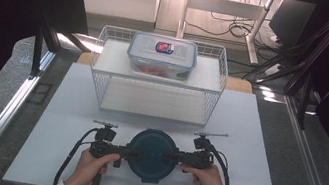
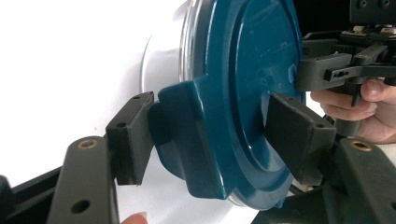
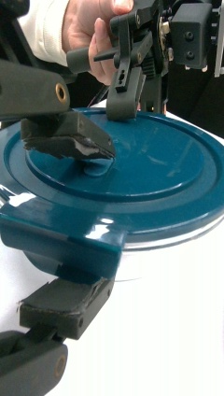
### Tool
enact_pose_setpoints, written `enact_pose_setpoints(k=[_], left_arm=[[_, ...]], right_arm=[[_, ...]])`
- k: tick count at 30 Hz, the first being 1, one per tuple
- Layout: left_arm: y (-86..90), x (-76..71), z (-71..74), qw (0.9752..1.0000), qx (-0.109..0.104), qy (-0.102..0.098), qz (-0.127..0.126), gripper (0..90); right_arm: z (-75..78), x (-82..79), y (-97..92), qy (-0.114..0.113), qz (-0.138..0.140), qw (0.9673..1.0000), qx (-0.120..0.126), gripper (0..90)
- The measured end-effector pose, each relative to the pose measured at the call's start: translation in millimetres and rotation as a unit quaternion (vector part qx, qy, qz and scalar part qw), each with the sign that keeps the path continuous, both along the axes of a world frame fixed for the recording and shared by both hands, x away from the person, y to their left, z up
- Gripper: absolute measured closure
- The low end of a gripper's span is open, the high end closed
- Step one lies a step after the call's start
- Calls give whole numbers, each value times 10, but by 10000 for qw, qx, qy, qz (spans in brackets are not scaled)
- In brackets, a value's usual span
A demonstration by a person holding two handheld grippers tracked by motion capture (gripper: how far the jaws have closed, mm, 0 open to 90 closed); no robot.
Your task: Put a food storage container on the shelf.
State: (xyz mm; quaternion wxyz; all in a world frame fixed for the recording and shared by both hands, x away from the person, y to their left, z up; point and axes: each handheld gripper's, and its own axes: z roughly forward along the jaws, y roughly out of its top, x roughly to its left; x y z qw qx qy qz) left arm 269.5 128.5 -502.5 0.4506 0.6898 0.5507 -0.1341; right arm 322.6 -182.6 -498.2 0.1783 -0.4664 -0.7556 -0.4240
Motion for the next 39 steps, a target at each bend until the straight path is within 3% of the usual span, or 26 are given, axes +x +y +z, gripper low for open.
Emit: enact_pose_setpoints(k=[9,15,18,28,39], left_arm=[[32,-39,92,9994,-1,-337,33,405],[21,-49,92,9993,8,-369,-50,402],[15,-72,141,9988,10,-494,-71,403],[12,-157,309,9961,46,-879,-87,404],[30,-141,325,9954,9,-960,-73,403]], right_arm=[[69,-88,-6,-292,61,9995,-33,375],[122,-118,-1,-545,86,9984,-129,376],[162,-131,-7,-652,94,9977,-130,376],[377,-216,-11,-1144,166,9932,-147,377],[447,-197,13,-1269,229,9914,-205,377]])
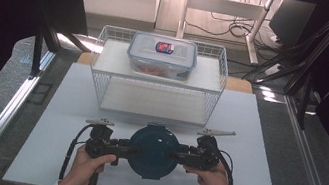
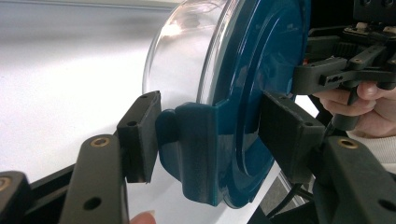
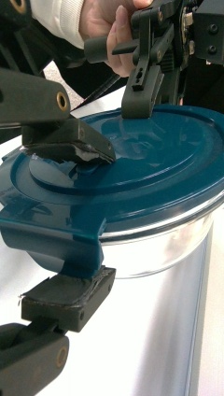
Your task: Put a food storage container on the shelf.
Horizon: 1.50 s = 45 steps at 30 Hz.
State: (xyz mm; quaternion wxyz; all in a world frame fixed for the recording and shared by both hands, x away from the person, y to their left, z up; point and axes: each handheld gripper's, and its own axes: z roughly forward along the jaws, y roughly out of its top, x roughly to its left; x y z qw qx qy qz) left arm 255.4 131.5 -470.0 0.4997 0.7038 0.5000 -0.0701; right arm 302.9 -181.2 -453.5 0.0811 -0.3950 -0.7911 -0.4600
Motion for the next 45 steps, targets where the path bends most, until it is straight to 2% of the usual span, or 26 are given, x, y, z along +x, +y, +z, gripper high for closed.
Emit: enact_pose_setpoints(k=[4,11,18,26,35,45], left_arm=[[-8,15,7,10000,-18,-1,-24,403],[-4,35,119,9999,4,-146,-27,404],[-2,91,251,9997,0,-253,-62,404],[5,170,464,9991,-18,-410,-90,403],[45,246,671,9984,0,-571,-38,404],[104,332,817,9983,-51,-582,-40,404]], right_arm=[[6,9,-7,-30,7,10000,-32,377],[108,17,-10,-135,-3,9999,-23,378],[259,46,-9,-280,-13,9996,-40,378],[471,85,-8,-445,-63,9990,-31,379],[682,181,29,-598,-17,9982,12,382],[856,259,88,-700,-6,9975,-12,382]])
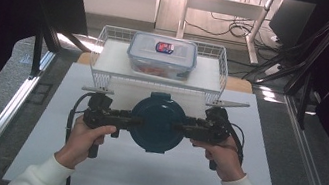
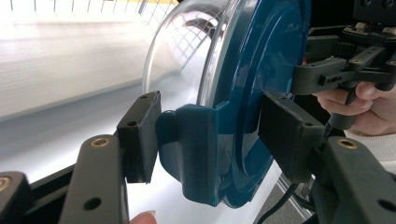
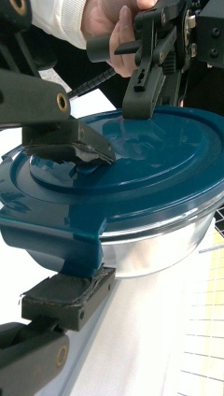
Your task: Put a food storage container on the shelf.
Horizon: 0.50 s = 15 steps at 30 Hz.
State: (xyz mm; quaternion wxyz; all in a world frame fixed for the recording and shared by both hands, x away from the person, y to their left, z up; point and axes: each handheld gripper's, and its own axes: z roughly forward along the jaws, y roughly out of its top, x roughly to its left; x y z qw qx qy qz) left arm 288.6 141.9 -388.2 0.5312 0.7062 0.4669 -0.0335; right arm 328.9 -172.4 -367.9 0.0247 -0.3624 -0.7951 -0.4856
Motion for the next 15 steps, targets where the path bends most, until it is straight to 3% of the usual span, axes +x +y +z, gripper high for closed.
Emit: enact_pose_setpoints(k=[15], left_arm=[[62,172,357,9999,-9,-165,-44,404]], right_arm=[[347,138,45,-184,-28,9998,75,387]])
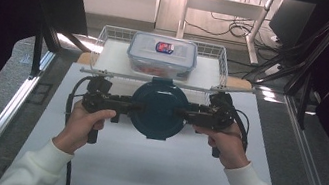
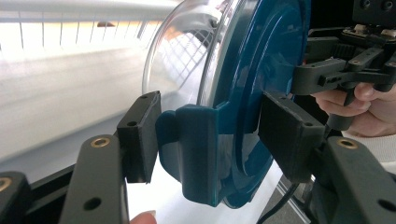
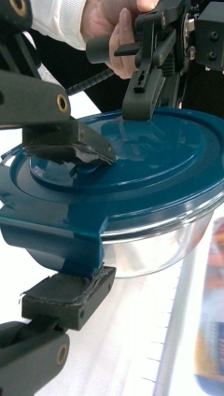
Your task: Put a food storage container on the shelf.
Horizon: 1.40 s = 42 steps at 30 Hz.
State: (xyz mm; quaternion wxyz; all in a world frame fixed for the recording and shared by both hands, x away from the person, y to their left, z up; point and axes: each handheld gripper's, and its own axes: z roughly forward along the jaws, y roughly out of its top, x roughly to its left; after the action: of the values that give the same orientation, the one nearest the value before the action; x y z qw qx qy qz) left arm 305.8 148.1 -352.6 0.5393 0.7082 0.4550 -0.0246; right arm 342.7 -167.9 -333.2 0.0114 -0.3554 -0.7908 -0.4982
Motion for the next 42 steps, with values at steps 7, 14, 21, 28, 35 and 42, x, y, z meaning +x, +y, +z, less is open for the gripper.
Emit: enact_pose_setpoints(k=[7,14,21,28,35,42], left_arm=[[13,82,229,9999,9,-130,45,404],[52,145,384,9997,31,-208,79,404],[105,171,595,9993,98,-330,119,404],[145,256,752,9993,152,-323,111,405],[177,367,906,9992,240,-296,113,405],[206,472,1020,9989,293,-347,60,406]], right_arm=[[202,81,13,-78,-6,10000,44,388],[363,162,49,-157,-14,9998,93,389],[514,212,95,-236,19,9996,183,390],[673,297,139,-194,57,9996,180,390],[771,400,170,-161,53,9995,250,391],[865,505,186,-196,45,9993,329,395]])
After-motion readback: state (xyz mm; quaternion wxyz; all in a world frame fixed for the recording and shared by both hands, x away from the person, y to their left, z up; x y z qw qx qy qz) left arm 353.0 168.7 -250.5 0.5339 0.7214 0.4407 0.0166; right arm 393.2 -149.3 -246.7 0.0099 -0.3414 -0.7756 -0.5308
